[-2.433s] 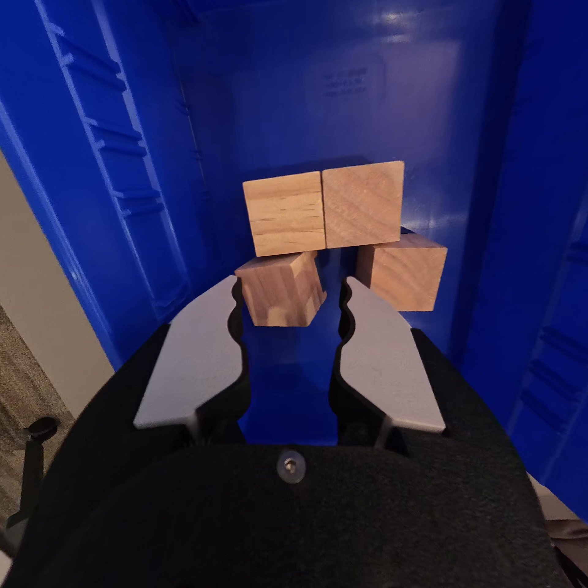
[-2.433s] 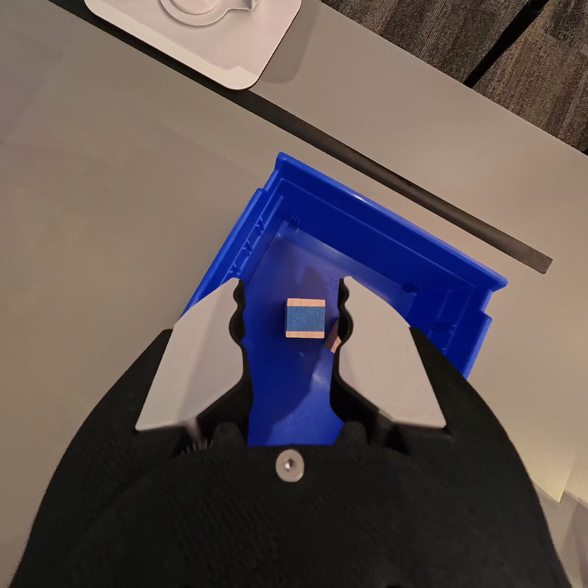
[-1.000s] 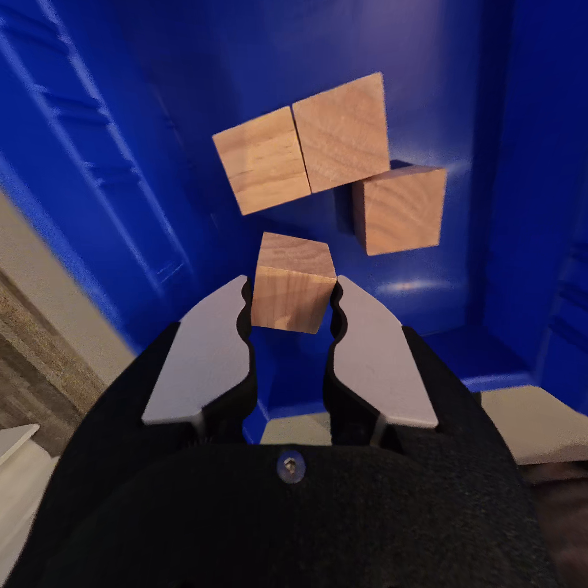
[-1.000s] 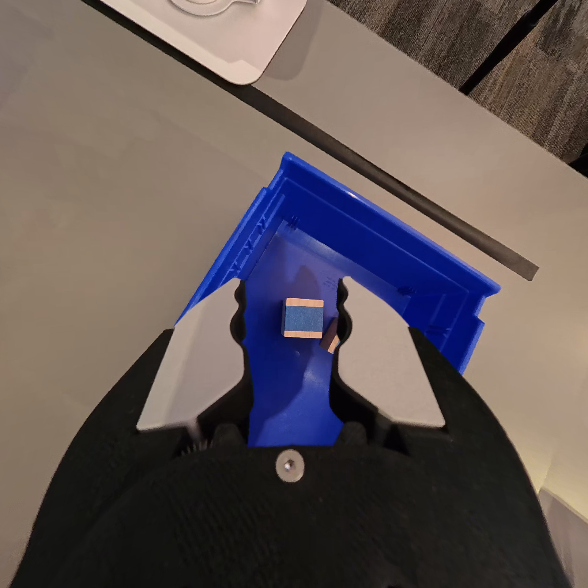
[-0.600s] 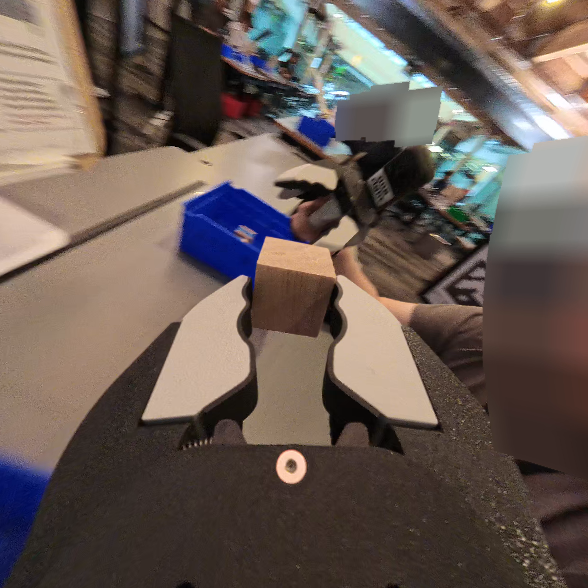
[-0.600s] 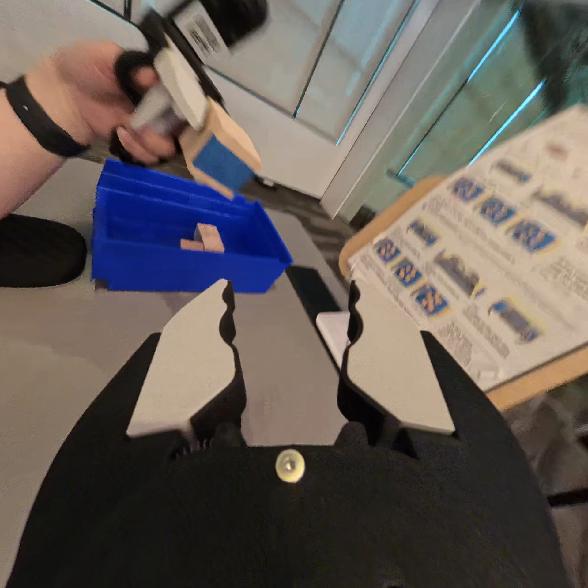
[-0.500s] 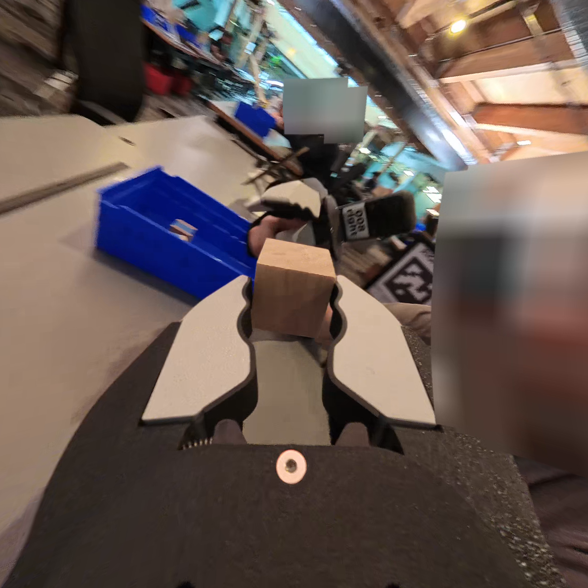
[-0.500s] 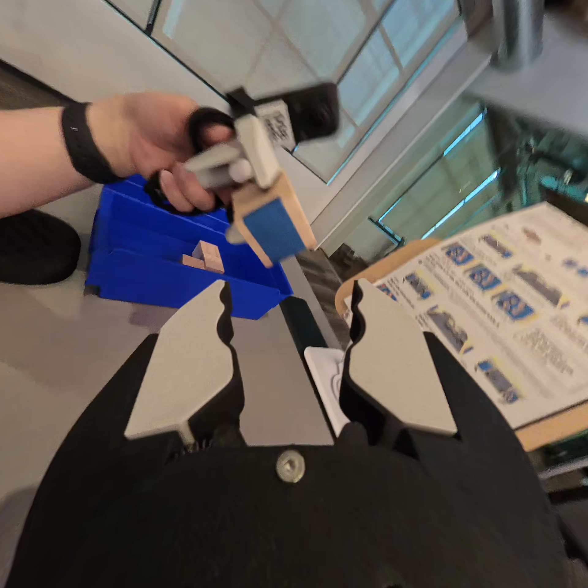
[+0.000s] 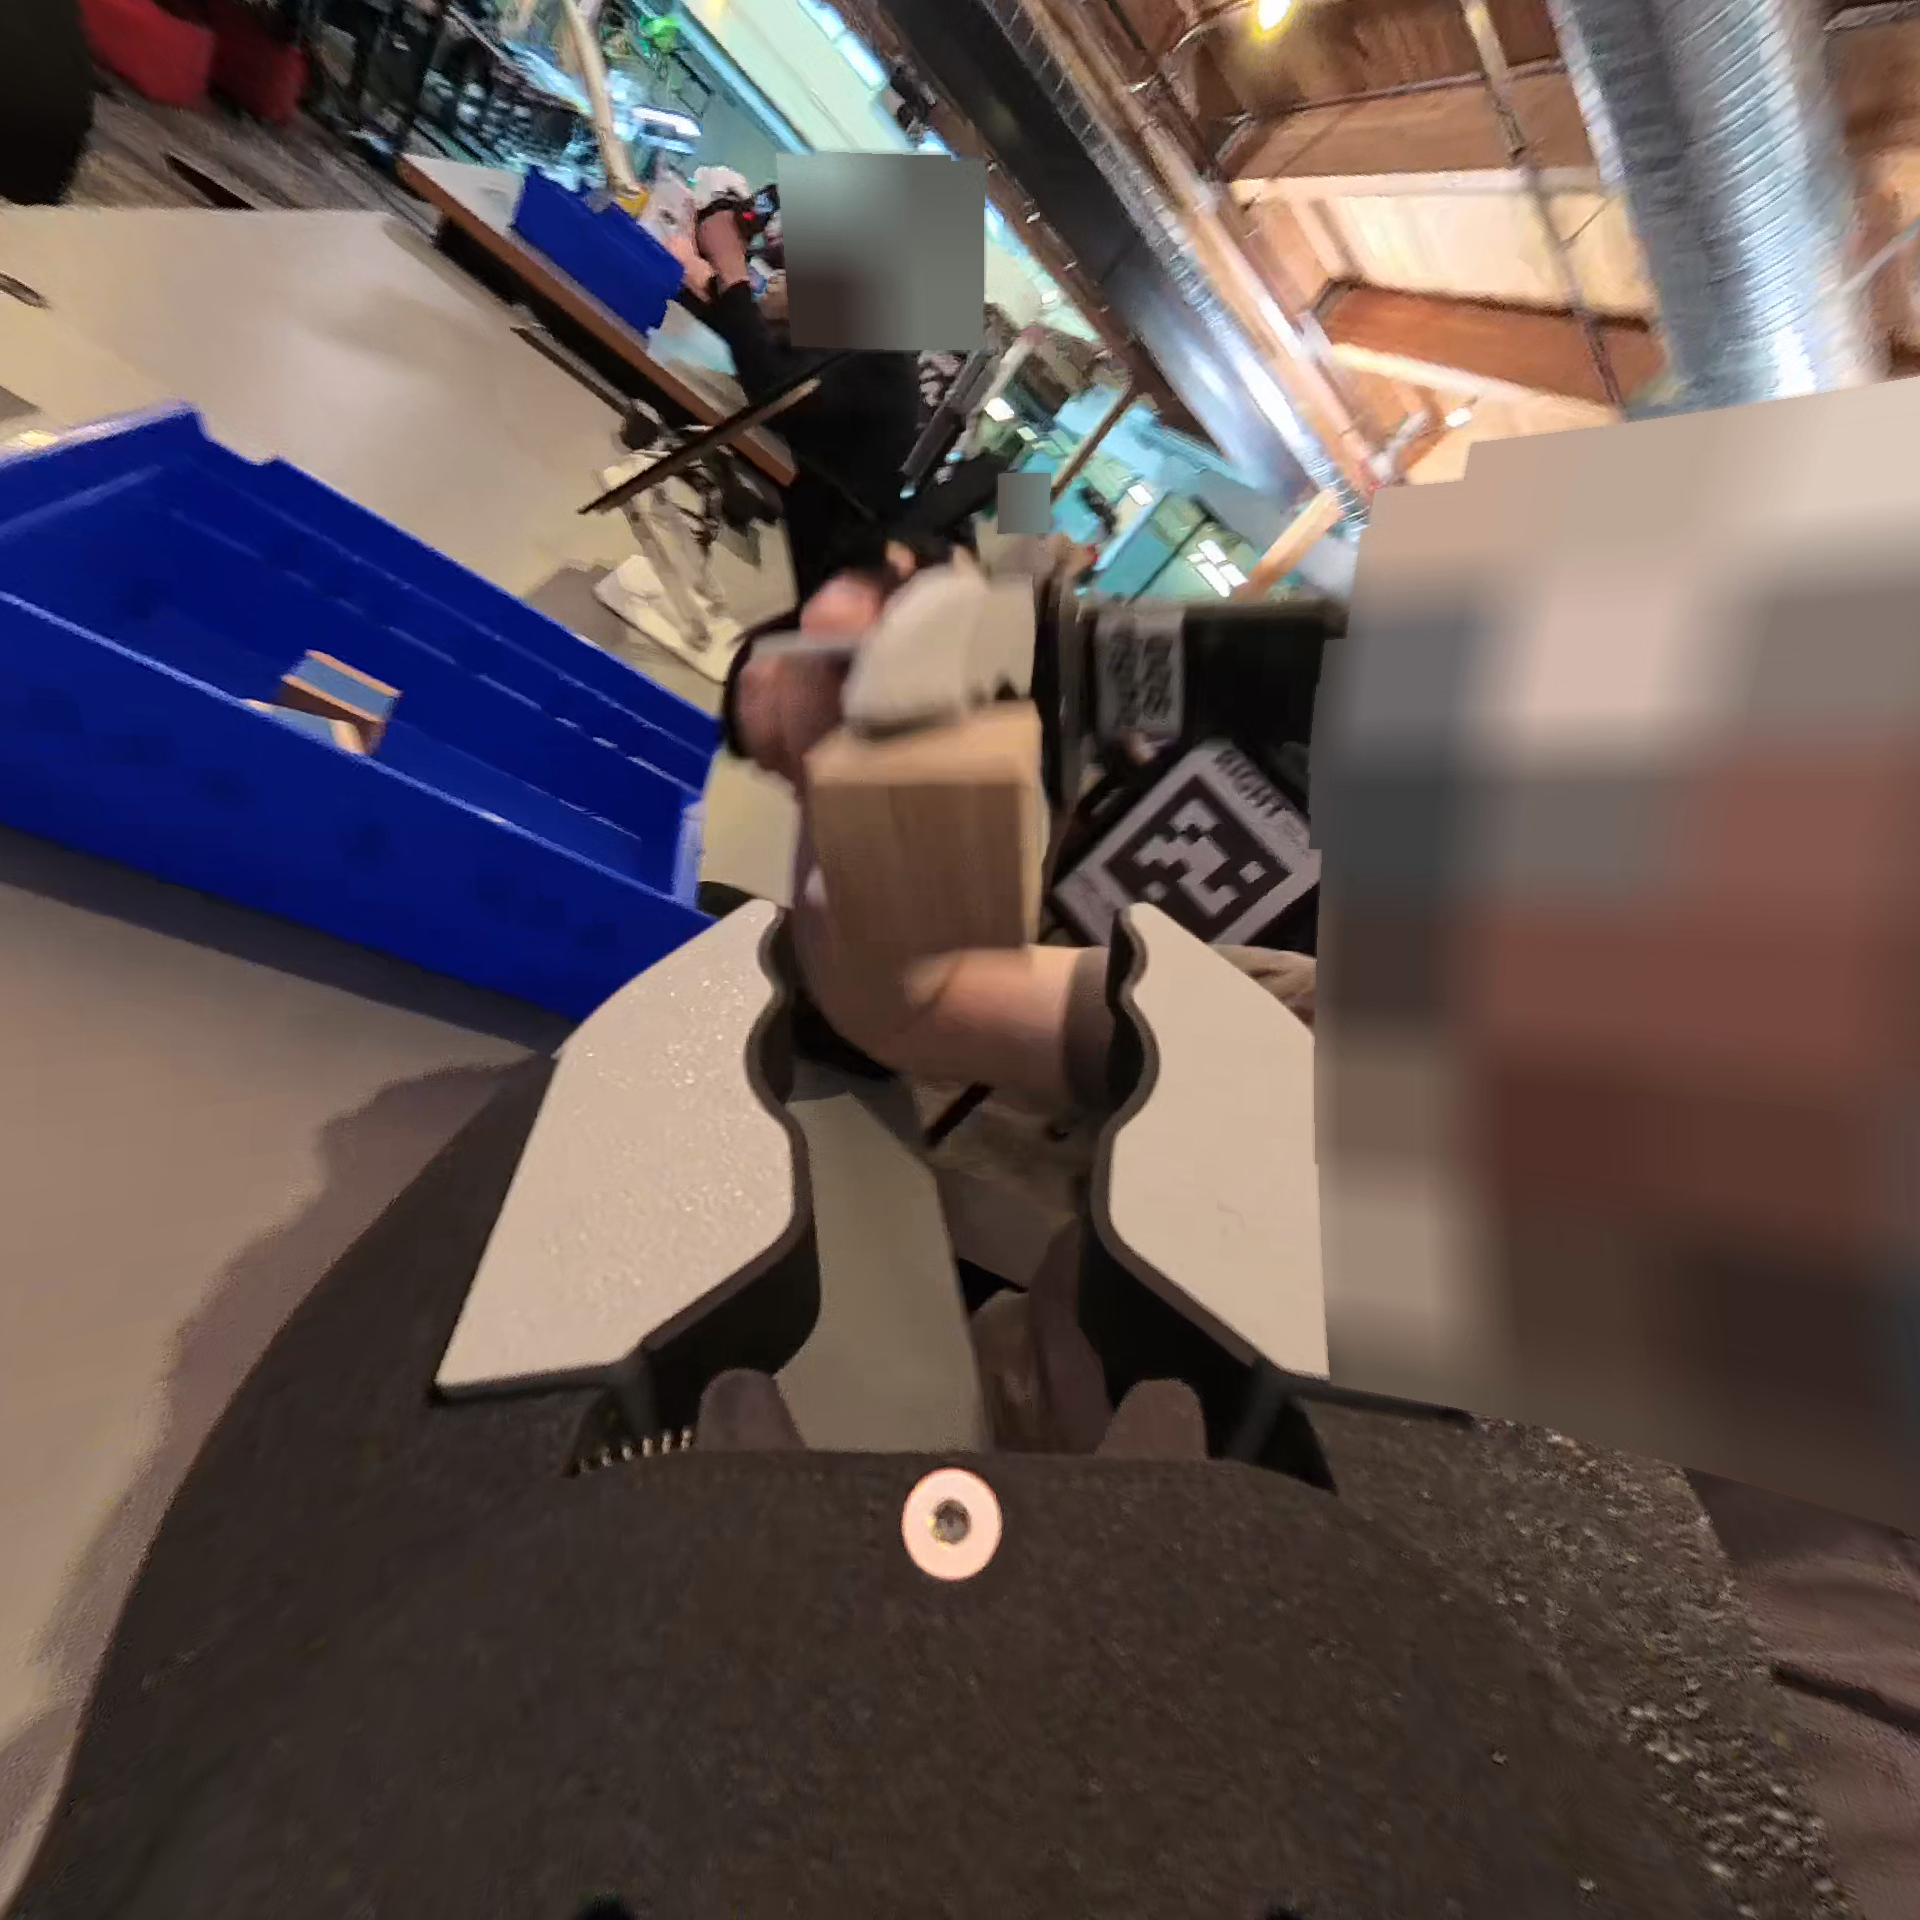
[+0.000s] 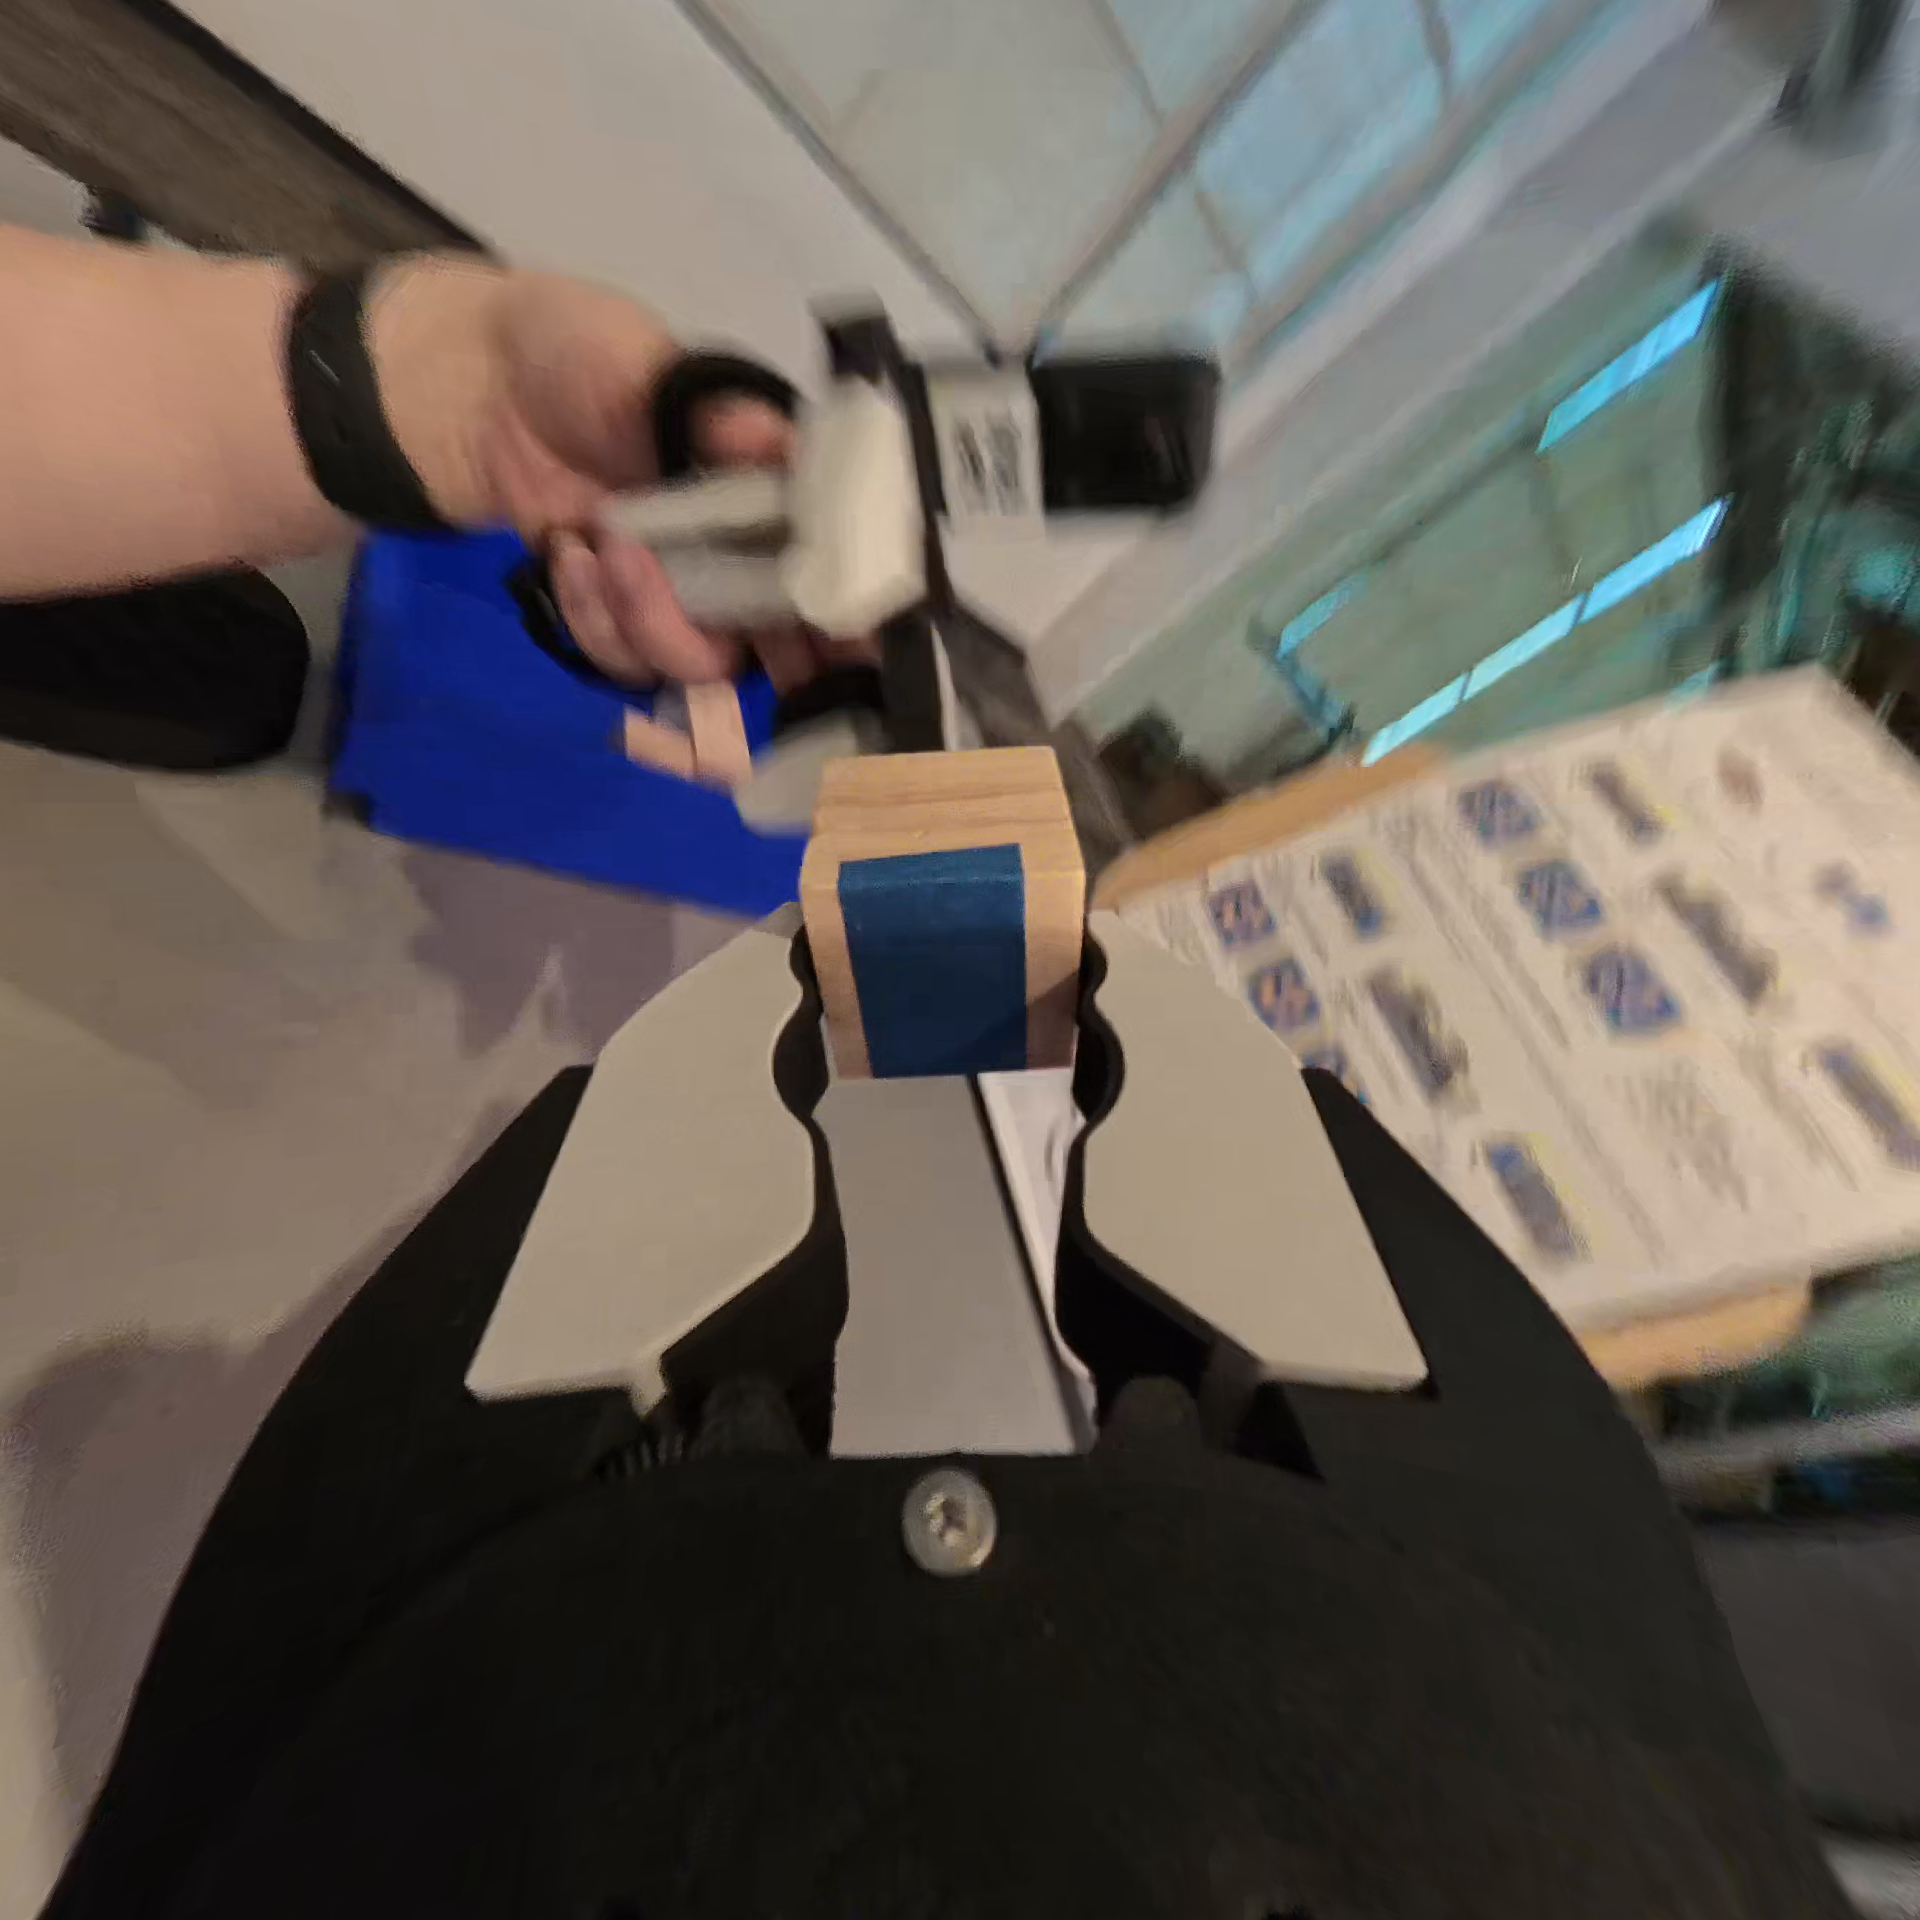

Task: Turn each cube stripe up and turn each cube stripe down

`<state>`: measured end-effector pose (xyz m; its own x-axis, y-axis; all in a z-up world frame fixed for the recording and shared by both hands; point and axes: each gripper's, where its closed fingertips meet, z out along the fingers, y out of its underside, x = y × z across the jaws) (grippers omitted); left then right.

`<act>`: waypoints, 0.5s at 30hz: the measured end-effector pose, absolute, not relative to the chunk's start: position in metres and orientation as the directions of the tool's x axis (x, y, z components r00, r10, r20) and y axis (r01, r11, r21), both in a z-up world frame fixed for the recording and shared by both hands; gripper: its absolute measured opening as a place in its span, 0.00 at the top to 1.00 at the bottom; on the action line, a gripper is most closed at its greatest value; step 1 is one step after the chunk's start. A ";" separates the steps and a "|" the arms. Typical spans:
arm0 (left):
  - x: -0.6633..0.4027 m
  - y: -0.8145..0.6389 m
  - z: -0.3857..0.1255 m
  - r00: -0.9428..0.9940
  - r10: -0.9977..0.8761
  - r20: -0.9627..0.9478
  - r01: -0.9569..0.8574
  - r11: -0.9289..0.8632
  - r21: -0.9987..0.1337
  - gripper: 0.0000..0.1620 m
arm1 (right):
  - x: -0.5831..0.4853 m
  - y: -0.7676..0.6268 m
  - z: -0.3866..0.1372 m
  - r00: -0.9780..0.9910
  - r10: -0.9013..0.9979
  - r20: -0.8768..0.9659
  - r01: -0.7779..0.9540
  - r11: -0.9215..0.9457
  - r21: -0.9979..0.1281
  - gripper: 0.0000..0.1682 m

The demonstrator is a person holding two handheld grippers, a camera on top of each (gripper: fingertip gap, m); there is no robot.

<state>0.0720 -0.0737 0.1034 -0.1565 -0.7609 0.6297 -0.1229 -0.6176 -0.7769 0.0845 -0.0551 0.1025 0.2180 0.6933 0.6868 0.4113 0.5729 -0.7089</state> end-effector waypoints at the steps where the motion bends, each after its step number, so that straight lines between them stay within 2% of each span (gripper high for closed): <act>1: 0.069 -0.071 0.102 -0.103 -0.796 0.596 -0.128 -0.584 -0.802 0.64 | 0.109 -0.043 0.101 0.234 0.749 0.620 0.493 0.458 -0.740 0.73; 3: 0.060 -0.064 0.100 0.021 -0.861 0.508 -0.136 -0.506 -0.852 0.64 | 0.174 -0.024 0.080 0.325 0.879 0.348 0.606 0.089 -0.791 0.73; 4: 0.055 -0.059 0.098 0.090 -0.883 0.461 -0.146 -0.469 -0.871 0.65 | 0.209 -0.014 0.063 0.406 0.884 0.232 0.628 -0.086 -0.773 0.73; 5: 0.049 -0.054 0.098 0.148 -0.900 0.411 -0.155 -0.431 -0.889 0.67 | 0.246 -0.003 0.040 0.495 0.854 0.163 0.661 -0.248 -0.709 0.73; 8: 0.024 -0.025 0.103 0.380 -0.886 0.266 -0.128 -0.335 -0.934 0.76 | 0.341 0.004 -0.050 0.665 0.745 0.051 0.714 -0.616 -0.332 0.72; 10: -0.001 -0.005 0.110 0.535 -0.824 0.187 -0.082 -0.270 -0.959 0.79 | 0.360 0.001 -0.090 0.726 0.683 -0.074 0.667 -0.727 -0.165 0.72; 13: -0.034 0.004 0.098 0.632 -0.759 0.155 -0.135 -0.304 -0.943 0.76 | 0.370 0.014 -0.120 0.740 0.668 -0.081 0.664 -0.744 -0.075 0.72; 15: -0.068 0.016 0.084 0.751 -0.651 0.113 -0.176 -0.362 -0.915 0.70 | 0.374 0.020 -0.132 0.750 0.659 -0.057 0.658 -0.752 -0.030 0.72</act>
